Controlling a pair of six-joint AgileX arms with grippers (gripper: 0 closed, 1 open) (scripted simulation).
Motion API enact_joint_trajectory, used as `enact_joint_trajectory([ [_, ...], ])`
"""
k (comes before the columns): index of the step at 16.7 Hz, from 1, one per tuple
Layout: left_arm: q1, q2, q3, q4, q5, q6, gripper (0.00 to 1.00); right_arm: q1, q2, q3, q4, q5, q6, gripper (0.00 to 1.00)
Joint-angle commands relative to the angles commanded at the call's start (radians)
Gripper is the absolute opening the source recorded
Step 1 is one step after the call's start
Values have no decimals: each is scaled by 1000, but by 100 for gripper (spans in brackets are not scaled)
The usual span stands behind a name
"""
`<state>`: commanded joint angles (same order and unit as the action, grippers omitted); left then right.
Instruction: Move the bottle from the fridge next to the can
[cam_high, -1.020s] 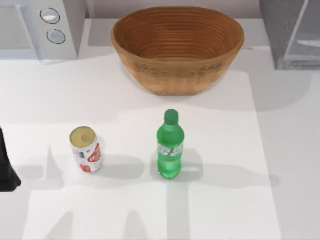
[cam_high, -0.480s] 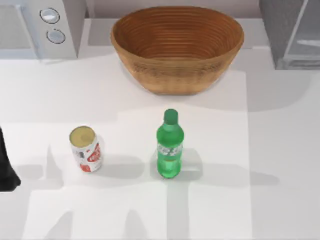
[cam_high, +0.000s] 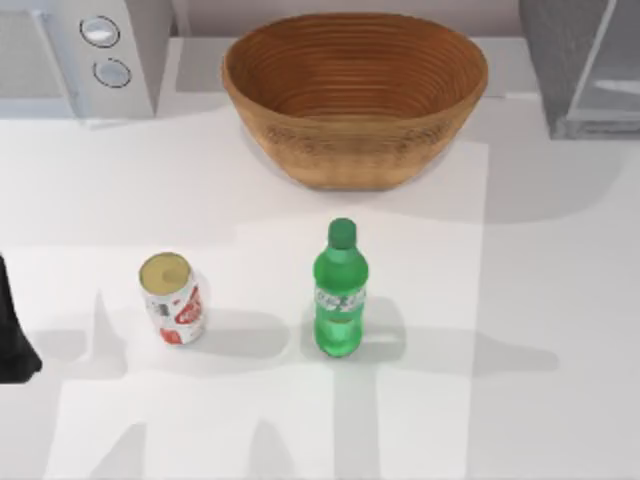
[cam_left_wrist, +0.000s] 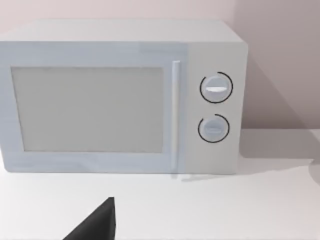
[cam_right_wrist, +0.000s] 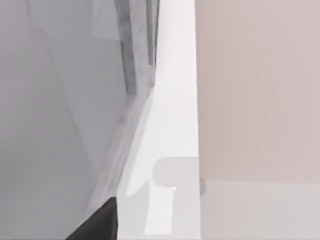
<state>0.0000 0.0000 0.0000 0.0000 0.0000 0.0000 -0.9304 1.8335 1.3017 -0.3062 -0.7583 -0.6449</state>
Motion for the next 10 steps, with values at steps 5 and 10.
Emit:
enact_joint_trajectory([
  [5,0,0,0,0,0,0,100,22,-11,-17,19,28,27,100],
  [10,0,0,0,0,0,0,100,275,-55,-94,114,217,202,100],
])
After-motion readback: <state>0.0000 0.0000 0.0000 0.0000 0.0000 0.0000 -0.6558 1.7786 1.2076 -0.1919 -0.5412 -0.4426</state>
